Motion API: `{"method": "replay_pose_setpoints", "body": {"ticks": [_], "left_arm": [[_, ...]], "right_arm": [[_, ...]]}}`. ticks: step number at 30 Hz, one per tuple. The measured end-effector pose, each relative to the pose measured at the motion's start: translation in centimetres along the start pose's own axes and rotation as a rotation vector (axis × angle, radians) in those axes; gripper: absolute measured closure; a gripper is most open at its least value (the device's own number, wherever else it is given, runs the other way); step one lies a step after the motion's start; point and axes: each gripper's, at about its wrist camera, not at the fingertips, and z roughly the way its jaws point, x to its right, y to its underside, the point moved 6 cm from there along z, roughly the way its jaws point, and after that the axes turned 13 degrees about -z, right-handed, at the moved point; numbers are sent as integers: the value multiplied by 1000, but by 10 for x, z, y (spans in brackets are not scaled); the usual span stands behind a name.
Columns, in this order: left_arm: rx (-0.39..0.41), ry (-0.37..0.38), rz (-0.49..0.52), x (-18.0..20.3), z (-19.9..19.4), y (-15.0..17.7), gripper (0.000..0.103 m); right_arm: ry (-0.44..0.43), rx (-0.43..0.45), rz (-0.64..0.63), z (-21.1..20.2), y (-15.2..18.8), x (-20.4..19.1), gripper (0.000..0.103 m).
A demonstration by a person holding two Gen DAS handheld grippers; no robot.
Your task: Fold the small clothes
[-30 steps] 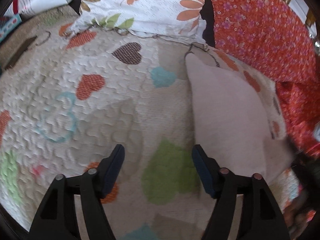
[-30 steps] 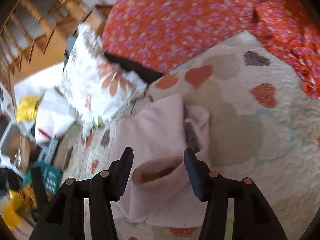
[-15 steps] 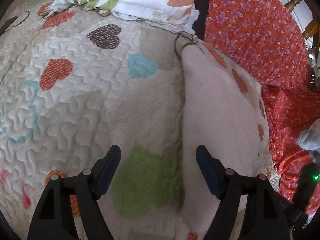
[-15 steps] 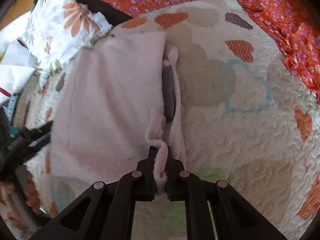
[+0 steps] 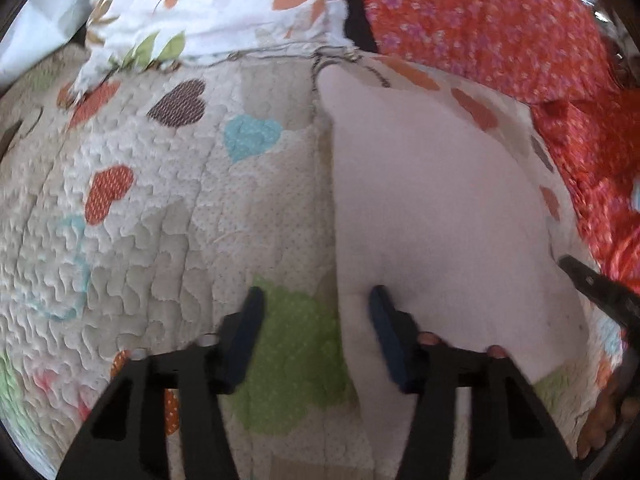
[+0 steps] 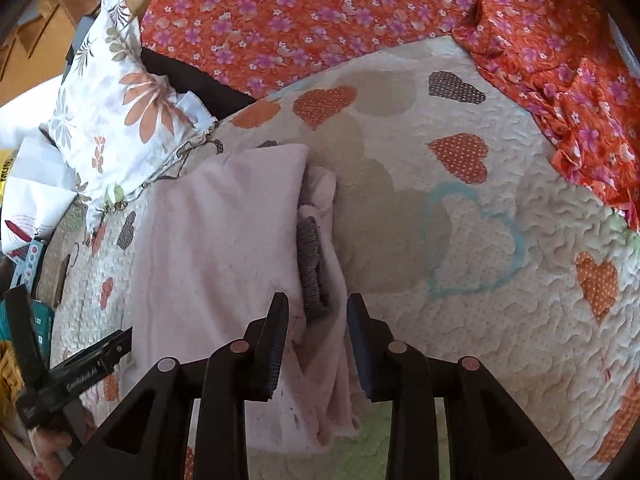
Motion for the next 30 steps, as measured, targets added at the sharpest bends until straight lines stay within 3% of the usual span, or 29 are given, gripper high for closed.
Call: {"method": "replay_pose_setpoints", "body": {"ticks": [1,6,8,9,10,12,13,14,15,21,22,25,28,30], "left_arm": [[-4,25,-6,0,-3,0,74],[22,58,-61,-9,-20,-3,73],[39,69,-81,-12,-27,-5,64],[44,73,-86,-12,-29,-5,54],[48,81,-89,-12,-31,-6,48],[48,87,-89,-11,-32,-5,47],[45,83,-88,-12,-32,-5,47],[45,83,-87,-12,-31,-5,47],[48,82,-89,-12,-32,-6,47],[47,102,-98,-12,-32,-7,47],[39,104,-92,-10,-30,-5,47],[14,81,-54,-3,-21,2,47],[-31,-15,26,4,-3,15,47],[-38,-33,48,5,0,21,46]], "right_arm": [[3,3,6,1,0,2,70],[-47,81,16,-7,-6,2,70],[-49,101,1,-4,-10,-3,67],[-42,105,-4,-1,-12,-4,65],[-36,101,-2,4,-12,-5,57],[-60,83,6,16,-10,-7,54],[-105,59,13,24,-7,-11,61],[-130,45,20,28,-5,-13,87],[-135,35,26,29,-2,-14,88],[30,-28,-5,15,12,1,94],[49,-57,-7,17,17,4,100],[78,-142,11,28,31,17,101],[32,-127,52,29,29,26,101],[6,-98,93,22,25,31,101]]}}
